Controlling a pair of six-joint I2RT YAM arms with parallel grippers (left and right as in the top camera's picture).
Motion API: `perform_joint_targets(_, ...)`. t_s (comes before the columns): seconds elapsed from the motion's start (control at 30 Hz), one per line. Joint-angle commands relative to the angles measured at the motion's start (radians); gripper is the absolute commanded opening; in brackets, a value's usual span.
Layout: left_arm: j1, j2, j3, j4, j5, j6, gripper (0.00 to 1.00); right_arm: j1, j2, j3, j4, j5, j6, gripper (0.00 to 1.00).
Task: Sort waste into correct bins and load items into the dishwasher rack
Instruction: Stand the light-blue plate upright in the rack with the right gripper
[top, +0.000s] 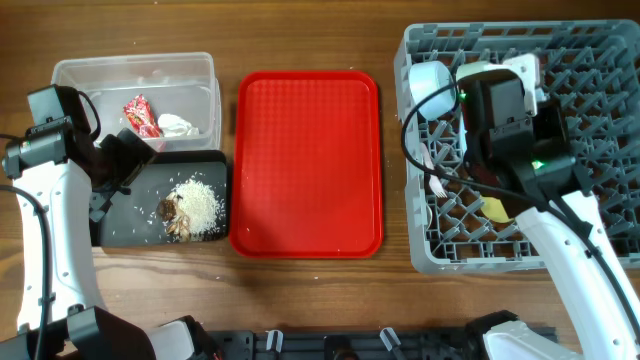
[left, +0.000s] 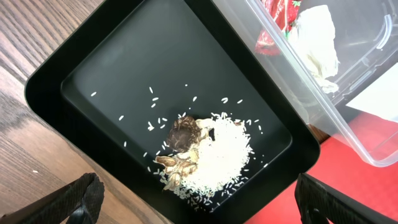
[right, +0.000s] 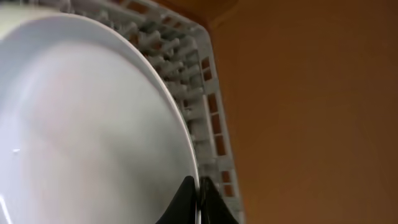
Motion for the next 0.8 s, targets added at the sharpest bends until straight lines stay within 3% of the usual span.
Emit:
perform_joint_targets(0.0, 0.003, -0.013, 0.006, 0.002, 0.008, -0.010, 1.00, -0.003, -0.006, -0.017, -0.019, 0.023, -0.058, 0.04)
perform_joint_targets(0.13, 0.003, -0.013, 0.006, 0.002, 0.008, -0.010, 1.00, -0.003, 0.030, -0.050, -0.007, -0.091, -0.053, 0.04)
perform_joint_targets(0.37, 0.003, -0.013, 0.006, 0.002, 0.008, -0.010, 1.00, -0.003, 0.161, -0.054, 0.060, -0.092, 0.033, 0.04)
perform_joint_targets(0.53, 0.003, -0.013, 0.006, 0.002, 0.008, -0.010, 1.00, -0.015, 0.151, -0.053, 0.097, 0.128, 0.021, 0.04)
perform_joint_targets(0.77, 0.003, -0.013, 0.006, 0.002, 0.008, -0.010, 1.00, -0.027, 0.133, -0.053, 0.097, 0.141, -0.023, 0.04)
